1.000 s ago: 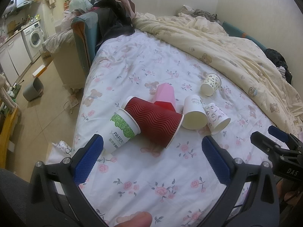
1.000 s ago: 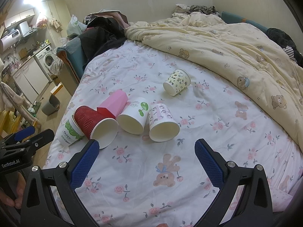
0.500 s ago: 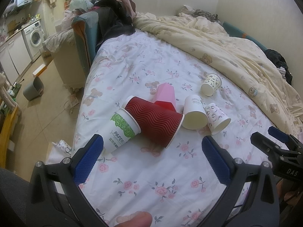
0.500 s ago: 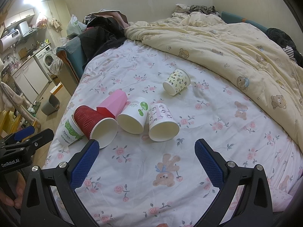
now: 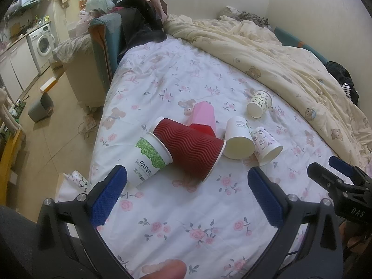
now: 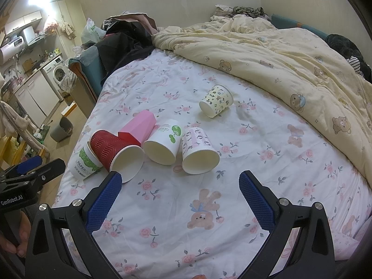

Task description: Flip cup upside down

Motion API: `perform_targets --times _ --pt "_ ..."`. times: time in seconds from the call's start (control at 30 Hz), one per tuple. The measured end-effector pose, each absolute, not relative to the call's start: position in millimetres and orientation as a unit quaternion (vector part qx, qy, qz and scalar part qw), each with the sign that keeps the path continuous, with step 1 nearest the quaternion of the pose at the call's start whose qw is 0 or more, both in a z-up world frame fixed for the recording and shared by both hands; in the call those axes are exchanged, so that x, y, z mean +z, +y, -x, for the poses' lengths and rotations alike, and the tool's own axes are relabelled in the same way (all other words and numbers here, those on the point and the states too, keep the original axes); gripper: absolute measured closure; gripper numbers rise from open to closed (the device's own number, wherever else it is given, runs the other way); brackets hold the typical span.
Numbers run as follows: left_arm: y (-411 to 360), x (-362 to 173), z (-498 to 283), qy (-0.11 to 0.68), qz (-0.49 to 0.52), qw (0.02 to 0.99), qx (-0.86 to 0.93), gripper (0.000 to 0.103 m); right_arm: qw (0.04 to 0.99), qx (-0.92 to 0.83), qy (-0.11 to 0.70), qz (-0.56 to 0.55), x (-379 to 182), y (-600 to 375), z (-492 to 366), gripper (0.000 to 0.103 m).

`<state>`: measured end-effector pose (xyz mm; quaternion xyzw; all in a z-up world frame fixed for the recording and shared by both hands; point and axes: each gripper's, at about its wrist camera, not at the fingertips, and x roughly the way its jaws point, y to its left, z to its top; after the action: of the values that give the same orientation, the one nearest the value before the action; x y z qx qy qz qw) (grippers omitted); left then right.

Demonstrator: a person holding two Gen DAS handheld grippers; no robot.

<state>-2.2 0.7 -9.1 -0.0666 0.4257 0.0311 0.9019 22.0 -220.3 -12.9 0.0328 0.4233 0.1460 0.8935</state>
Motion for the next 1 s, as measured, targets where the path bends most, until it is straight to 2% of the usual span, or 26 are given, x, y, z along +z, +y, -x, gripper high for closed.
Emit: perform_targets --times 1.0 --pt "4.2 -10.9 -5.0 0.431 0.063 0.9 0.027 0.0 0.889 0.144 0.433 -0.041 -21.0 -220.7 -27.0 0.0"
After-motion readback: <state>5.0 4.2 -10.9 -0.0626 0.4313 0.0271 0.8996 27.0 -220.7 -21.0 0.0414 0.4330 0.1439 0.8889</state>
